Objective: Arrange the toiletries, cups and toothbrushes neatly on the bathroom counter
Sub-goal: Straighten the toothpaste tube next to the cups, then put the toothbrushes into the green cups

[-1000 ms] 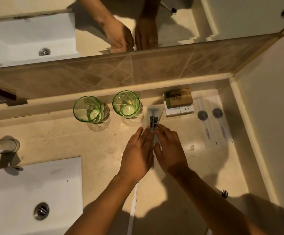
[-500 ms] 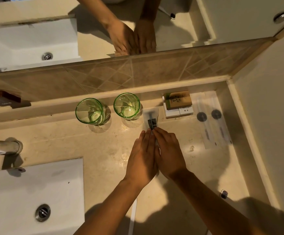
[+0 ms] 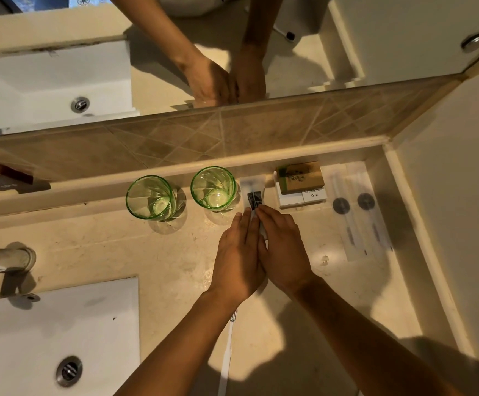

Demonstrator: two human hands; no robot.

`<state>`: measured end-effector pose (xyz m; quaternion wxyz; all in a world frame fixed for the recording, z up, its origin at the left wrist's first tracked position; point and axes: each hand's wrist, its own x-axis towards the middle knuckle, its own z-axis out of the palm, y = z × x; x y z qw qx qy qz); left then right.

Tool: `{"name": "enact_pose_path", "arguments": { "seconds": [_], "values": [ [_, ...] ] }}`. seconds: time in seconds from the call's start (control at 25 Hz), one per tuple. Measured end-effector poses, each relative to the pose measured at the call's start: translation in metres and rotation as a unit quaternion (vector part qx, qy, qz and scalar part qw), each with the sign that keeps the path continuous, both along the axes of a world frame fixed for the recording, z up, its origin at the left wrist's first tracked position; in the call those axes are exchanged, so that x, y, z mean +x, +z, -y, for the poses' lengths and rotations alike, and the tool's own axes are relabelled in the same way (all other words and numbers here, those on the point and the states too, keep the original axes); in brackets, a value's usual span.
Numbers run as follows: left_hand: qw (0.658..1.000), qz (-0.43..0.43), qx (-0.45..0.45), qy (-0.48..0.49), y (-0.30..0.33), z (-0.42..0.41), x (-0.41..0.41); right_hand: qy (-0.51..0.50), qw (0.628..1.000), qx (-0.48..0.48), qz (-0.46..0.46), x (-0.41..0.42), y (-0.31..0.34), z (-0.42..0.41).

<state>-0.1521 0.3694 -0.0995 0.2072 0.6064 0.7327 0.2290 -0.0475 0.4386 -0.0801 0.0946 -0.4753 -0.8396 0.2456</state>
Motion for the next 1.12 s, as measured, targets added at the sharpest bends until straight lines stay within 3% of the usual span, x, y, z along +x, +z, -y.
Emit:
{"name": "enact_pose_path", "arguments": {
  "seconds": [0.36,0.52,0.68,0.8,0.96,1.12],
  "values": [
    [1.000,0.001,0.019,0.002,0.002,0.002,0.001,-0.010,1.000,-0.003,-0.026,0.002,0.008,0.001],
    [0.999,0.021,0.028,0.026,0.020,0.030,0.002,-0.062,0.994,-0.057,-0.071,0.021,0.019,0.021],
    [0.997,0.022,-0.027,0.072,0.034,0.082,0.006,-0.086,0.986,-0.117,-0.084,0.045,0.020,0.064],
    [0.989,0.034,-0.071,0.122,0.041,0.130,0.011,-0.042,0.989,-0.117,-0.078,0.051,0.018,0.104],
    [0.976,0.072,-0.115,0.171,0.053,0.196,0.021,0.027,0.979,-0.199,0.036,0.048,0.024,0.160],
    [0.959,0.141,-0.166,0.183,0.052,0.231,0.036,-0.004,0.966,-0.246,0.074,0.041,0.035,0.196]
  ]
}}
